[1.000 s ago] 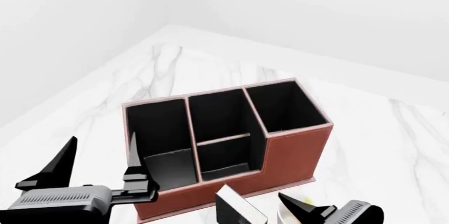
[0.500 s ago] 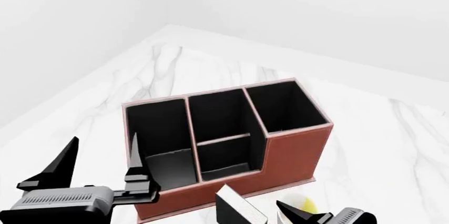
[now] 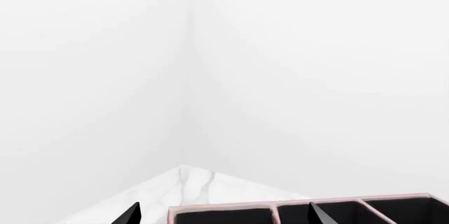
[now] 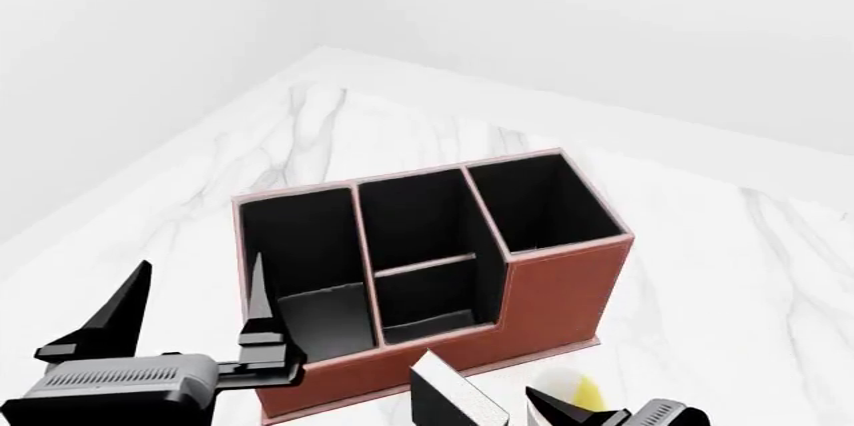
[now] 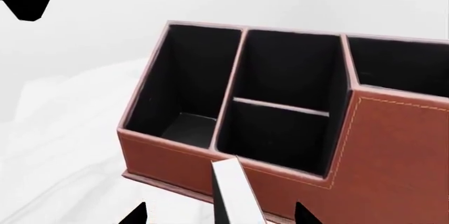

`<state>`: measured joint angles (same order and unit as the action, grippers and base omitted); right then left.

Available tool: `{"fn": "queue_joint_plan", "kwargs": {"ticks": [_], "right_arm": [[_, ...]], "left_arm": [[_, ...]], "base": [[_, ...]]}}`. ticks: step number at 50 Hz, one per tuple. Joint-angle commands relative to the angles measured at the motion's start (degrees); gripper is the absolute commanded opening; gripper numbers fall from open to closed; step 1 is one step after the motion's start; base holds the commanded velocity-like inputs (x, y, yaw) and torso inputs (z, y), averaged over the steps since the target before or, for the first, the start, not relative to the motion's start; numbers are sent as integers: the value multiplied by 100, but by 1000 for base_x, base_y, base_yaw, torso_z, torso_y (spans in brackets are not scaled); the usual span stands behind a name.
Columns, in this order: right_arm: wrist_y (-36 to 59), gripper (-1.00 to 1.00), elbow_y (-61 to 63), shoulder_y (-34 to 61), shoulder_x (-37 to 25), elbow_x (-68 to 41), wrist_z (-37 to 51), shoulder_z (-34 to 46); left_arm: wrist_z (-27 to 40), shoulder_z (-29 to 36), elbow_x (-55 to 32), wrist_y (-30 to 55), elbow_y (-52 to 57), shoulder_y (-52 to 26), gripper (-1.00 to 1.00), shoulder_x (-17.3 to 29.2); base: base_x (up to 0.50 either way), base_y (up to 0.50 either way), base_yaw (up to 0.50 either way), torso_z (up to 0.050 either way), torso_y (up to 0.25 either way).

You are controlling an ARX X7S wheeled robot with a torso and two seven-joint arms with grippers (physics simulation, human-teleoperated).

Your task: Pick up the book and place it in the right compartment of the caddy.

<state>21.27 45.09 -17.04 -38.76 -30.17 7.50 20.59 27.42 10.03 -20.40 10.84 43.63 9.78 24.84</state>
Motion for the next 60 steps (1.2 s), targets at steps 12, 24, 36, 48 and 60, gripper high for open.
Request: {"fn": "queue_joint_plan", "kwargs": {"ticks": [12, 24, 36, 48, 60], "right_arm": [[50, 100, -35, 95, -99, -45, 64, -80], [-23, 100, -221, 100, -57, -69, 22, -60], [-103, 100, -415, 77, -20, -85, 4, -68], [-230, 100, -665, 62, 16, -92, -26, -117], [-292, 100, -725, 43, 37, -36, -84, -22]], "left_arm": [[27, 26, -29, 0, -24, -24, 100, 22], [17, 80, -9, -27, -60, -35, 100, 28], [53, 73, -32, -12, -36, -36, 100, 45], [60, 91, -31, -44, -47, -23, 100, 57], [79, 102, -37, -49, -55, -33, 100, 66]], "base": [[0, 0, 0, 0, 0], [0, 0, 0, 0, 0], [0, 0, 0, 0, 0], [0, 0, 0, 0, 0], [0, 0, 0, 0, 0]]}}
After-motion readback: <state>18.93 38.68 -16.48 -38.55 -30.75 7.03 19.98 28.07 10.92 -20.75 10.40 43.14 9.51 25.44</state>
